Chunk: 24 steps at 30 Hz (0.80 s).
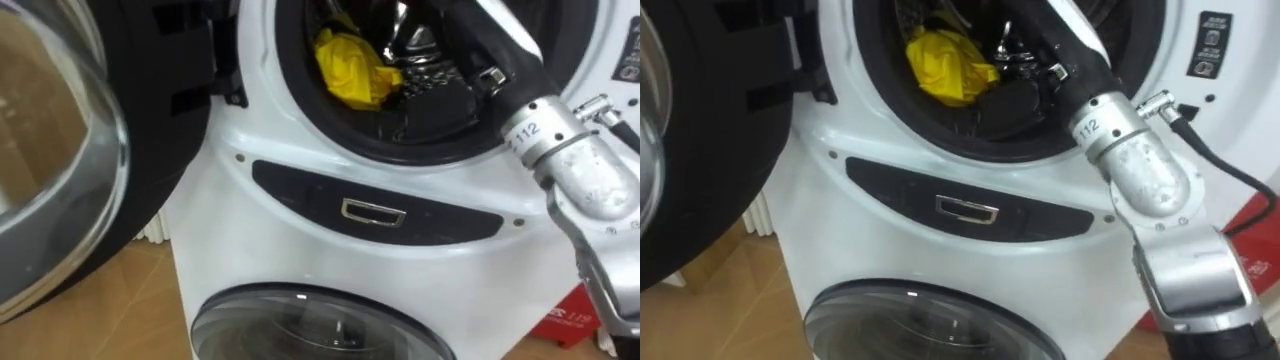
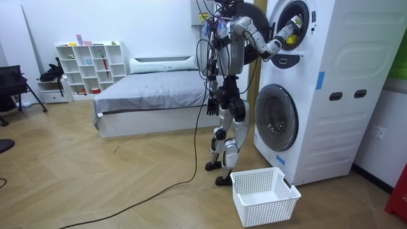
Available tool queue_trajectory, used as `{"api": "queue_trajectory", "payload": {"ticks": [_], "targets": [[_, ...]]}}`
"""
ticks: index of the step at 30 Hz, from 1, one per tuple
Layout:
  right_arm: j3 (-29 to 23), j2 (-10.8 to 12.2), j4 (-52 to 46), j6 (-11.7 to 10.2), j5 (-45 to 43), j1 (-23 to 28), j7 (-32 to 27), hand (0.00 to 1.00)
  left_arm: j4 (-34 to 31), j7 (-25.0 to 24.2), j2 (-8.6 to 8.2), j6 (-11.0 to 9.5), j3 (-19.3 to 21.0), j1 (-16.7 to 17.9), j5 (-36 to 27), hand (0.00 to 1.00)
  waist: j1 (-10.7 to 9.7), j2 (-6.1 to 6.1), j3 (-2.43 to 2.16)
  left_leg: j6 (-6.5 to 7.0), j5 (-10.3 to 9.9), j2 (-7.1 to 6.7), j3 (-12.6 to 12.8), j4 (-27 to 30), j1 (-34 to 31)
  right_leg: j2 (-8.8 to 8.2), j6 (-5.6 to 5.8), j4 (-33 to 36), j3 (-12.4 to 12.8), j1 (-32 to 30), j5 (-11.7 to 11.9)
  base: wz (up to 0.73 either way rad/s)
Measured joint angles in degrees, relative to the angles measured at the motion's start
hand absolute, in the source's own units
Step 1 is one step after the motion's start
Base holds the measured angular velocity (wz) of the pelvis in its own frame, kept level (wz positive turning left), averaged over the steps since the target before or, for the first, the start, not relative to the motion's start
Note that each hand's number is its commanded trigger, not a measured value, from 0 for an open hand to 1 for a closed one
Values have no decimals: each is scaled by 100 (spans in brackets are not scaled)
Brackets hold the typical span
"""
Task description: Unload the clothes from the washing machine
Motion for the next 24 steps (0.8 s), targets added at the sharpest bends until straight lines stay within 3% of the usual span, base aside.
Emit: {"api": "queue_trajectory", "payload": {"ticks": [3, 8, 11, 17, 19, 24], "targets": [[41, -123, 626, 128, -203, -295, -25, 0, -62, -7, 16, 102, 121, 30, 34, 0, 53, -73, 18, 0, 0, -1, -44, 29, -47, -6, -6, 1, -71, -12, -9, 10], [40, -177, 1250, 316, -487, -733, -32, 0, -187, -14, 16, 219, 132, 129, 40, 0, 67, -119, 1, 0, 0, -26, -71, 31, -75, -29, 6, 5, -95, -24, -18, 5], [42, -479, 1458, 315, -487, -793, 0, 0, -193, -37, 24, 231, 223, 102, 66, 0, 2, -145, -18, 15, 9, -77, -219, 53, -140, -78, 37, 1, -227, -21, -37, 22], [157, -497, 1897, 319, -490, -981, 23, 0, -328, -125, 95, 263, 237, 91, 65, 0, -30, -137, -13, 64, 36, -129, -300, 77, -144, -143, 60, 89, -278, -22, -51, 6], [184, -498, 2136, 324, -580, -1065, 57, 0, -367, -180, 141, 283, 228, 72, 68, 0, -23, -107, 9, 76, 38, -142, -326, 108, -157, -154, 61, 114, -285, -22, -51, 6], [215, -498, 2251, 372, -1504, -1095, 309, 0, -409, -264, 185, 390, 234, 64, 109, 0, -60, -164, -37, 89, 35, -170, -375, 141, -220, -171, 71, 110, -355, -46, -53, 7]]}}
